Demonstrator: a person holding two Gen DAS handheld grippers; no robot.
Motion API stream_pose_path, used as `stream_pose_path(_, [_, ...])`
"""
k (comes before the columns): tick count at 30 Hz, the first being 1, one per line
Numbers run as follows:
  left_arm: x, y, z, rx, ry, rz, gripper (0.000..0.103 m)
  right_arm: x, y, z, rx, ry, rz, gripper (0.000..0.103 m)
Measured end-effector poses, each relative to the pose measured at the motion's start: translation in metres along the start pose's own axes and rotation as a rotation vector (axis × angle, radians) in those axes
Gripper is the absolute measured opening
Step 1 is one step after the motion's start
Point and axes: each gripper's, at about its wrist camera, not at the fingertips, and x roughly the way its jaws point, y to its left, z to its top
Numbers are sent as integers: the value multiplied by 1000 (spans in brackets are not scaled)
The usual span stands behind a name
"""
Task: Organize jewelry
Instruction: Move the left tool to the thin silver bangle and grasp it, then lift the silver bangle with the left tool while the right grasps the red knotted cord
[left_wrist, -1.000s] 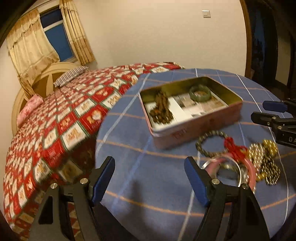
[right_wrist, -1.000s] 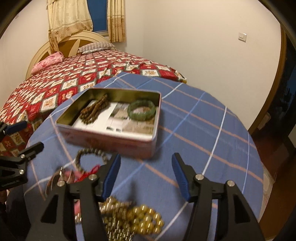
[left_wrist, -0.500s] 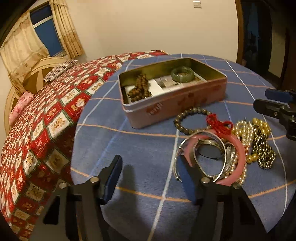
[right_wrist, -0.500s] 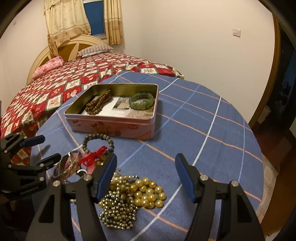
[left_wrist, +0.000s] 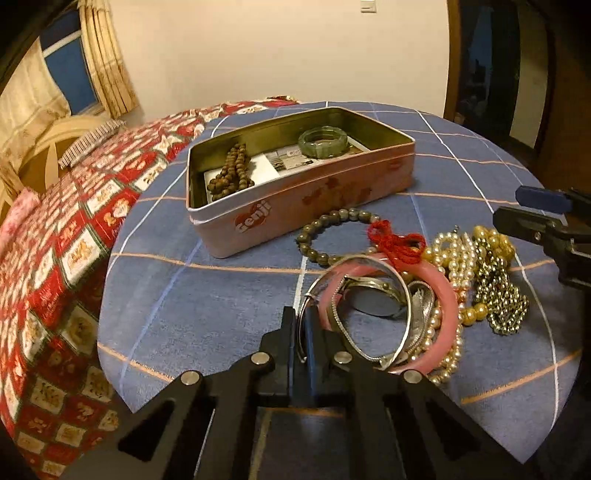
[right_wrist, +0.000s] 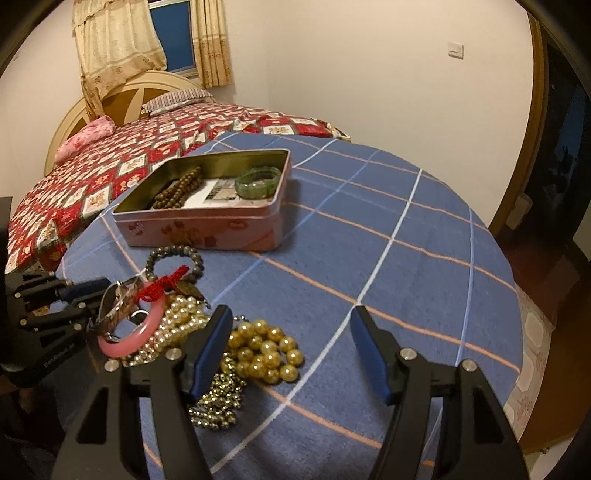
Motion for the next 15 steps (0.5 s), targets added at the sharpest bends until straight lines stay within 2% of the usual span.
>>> stream_pose_path(5, [-13,6,0,-33,-40,-25,2,0,-5,-3,8,2,-3,69])
stream_pose_path(15, [-53,24,11,-79,-148,-4,2,-3,-14,-5,27,4,-8,69])
